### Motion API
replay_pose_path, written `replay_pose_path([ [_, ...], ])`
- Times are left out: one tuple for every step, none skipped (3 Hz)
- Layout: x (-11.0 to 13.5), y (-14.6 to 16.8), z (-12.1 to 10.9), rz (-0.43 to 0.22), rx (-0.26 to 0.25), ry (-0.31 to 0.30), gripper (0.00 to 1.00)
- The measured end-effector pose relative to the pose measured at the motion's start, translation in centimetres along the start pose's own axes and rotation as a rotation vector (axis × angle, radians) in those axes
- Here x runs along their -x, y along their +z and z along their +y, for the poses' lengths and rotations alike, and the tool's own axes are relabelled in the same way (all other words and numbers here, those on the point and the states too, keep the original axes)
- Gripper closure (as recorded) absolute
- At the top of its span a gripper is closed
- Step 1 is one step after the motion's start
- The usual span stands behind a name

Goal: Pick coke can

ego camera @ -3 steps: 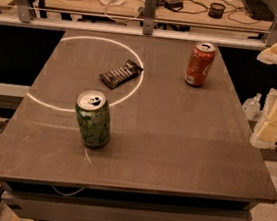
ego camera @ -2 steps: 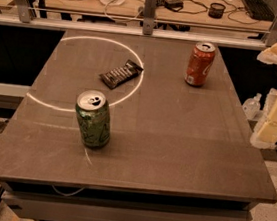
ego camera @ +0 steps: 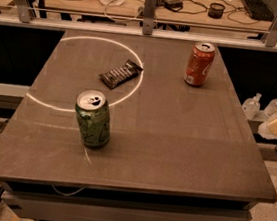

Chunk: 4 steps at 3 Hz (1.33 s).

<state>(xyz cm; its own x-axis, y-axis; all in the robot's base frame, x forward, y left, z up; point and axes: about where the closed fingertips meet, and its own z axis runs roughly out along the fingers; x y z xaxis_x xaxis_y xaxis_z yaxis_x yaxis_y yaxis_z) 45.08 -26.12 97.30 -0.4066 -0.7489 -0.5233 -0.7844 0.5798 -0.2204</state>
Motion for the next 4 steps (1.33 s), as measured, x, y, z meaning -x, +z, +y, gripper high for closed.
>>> replay_pose_path([
  [-3.0, 0.2, -1.1, -0.172, -0.062, 0.149, 0.0],
  [-3.5, 0.7, -3.1, -0.354, -0.133, 0.26, 0.0],
  [-3.0, 1.8, -5.7, -0.501, -0.193, 0.342, 0.0],
  [-2.6, 3.4, -8.5, -0.569, -0.21, 0.377, 0.0],
])
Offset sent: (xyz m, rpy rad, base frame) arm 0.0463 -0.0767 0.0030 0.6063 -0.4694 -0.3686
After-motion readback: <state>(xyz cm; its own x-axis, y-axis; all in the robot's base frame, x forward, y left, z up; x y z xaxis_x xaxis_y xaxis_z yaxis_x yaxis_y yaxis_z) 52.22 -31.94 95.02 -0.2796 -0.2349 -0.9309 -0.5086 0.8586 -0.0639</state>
